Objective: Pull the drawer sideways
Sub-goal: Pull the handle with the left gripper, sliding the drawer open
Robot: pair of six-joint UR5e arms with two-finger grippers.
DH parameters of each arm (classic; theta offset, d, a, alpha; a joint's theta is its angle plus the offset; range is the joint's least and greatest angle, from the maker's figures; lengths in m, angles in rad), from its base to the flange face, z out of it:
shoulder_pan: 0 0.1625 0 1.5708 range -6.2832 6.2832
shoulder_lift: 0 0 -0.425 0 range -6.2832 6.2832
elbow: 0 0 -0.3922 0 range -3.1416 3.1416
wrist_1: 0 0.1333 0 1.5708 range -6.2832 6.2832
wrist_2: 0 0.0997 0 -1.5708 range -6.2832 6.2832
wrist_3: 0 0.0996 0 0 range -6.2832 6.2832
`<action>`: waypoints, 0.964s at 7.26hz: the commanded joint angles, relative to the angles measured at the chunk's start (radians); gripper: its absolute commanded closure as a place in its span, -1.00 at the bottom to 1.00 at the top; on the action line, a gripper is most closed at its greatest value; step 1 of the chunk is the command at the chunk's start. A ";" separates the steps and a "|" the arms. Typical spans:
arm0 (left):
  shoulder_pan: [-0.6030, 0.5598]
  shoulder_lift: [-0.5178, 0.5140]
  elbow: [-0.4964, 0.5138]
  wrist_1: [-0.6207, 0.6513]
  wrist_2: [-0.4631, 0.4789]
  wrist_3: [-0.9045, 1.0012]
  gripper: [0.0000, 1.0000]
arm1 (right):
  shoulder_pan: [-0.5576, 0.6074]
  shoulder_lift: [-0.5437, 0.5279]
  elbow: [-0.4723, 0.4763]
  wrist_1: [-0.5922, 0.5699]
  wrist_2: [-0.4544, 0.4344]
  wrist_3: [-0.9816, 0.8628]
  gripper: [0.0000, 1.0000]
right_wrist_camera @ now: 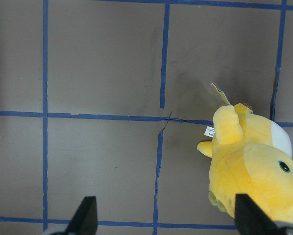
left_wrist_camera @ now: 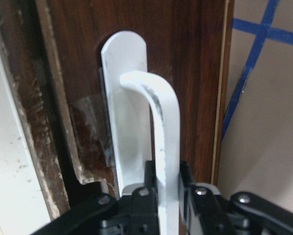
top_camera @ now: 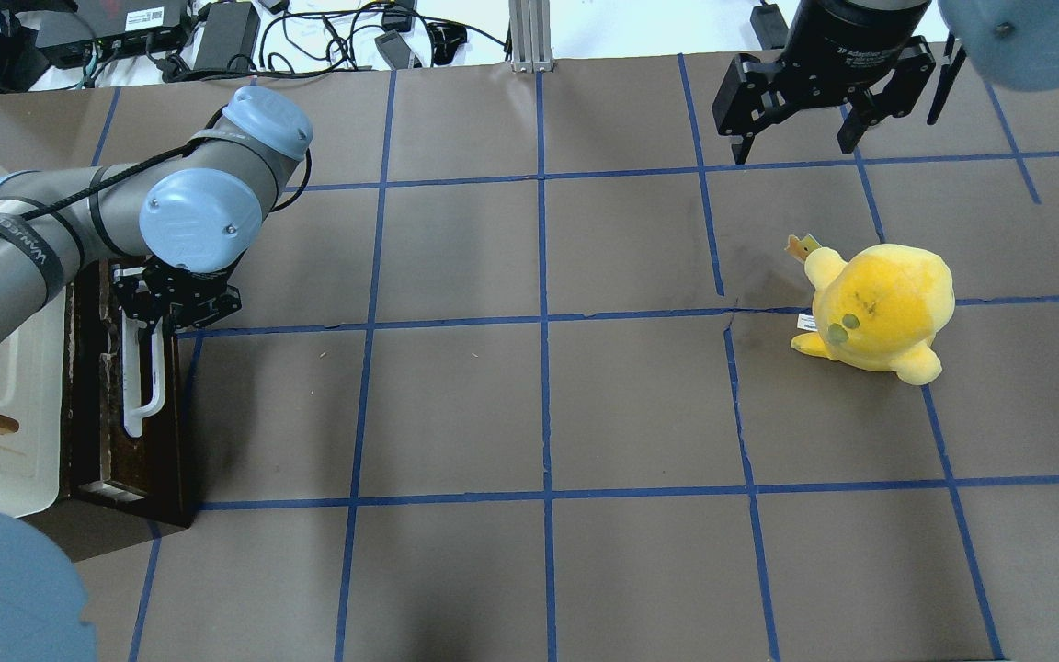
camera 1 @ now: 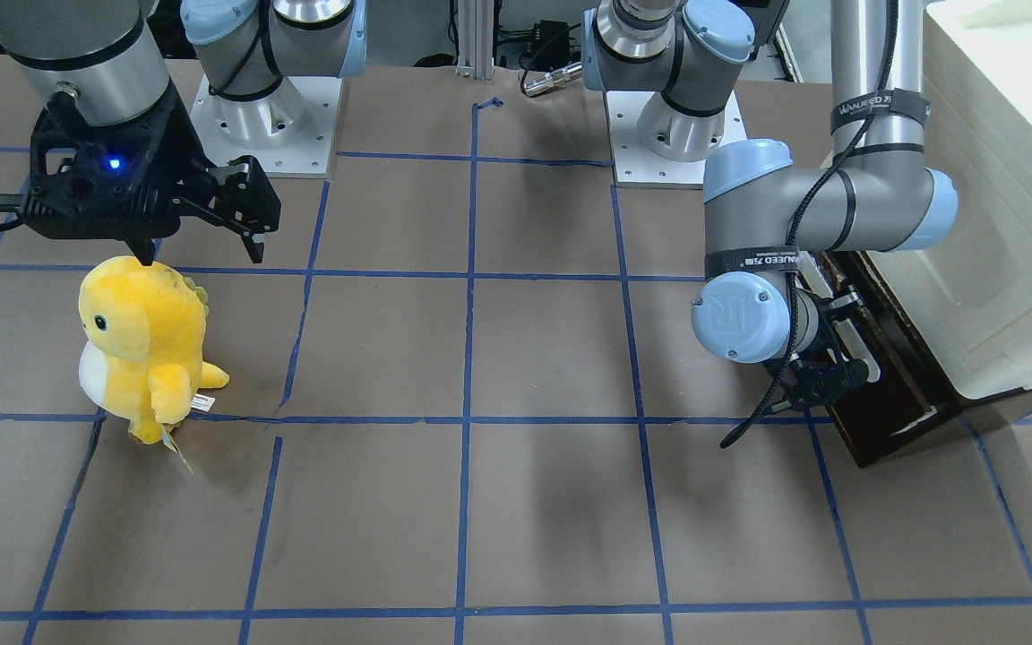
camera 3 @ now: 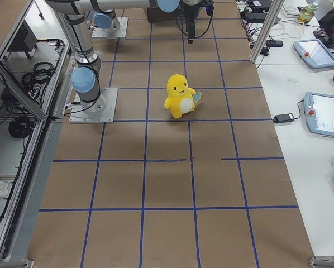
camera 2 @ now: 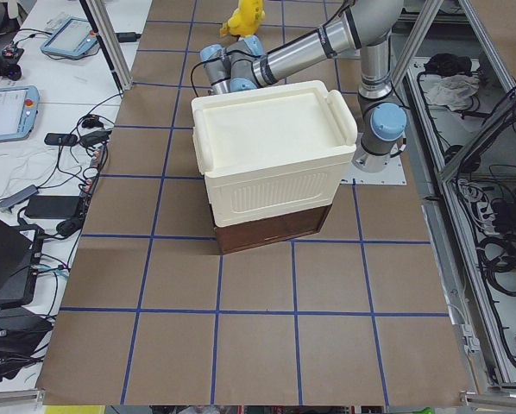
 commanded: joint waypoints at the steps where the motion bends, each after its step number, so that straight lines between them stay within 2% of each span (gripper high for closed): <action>1: -0.009 -0.006 0.038 -0.062 -0.020 -0.040 0.80 | 0.000 0.000 0.000 0.000 -0.001 0.000 -1.00; 7: -0.058 -0.041 0.055 -0.064 -0.020 -0.091 0.72 | 0.000 0.000 0.000 0.000 0.001 0.000 -1.00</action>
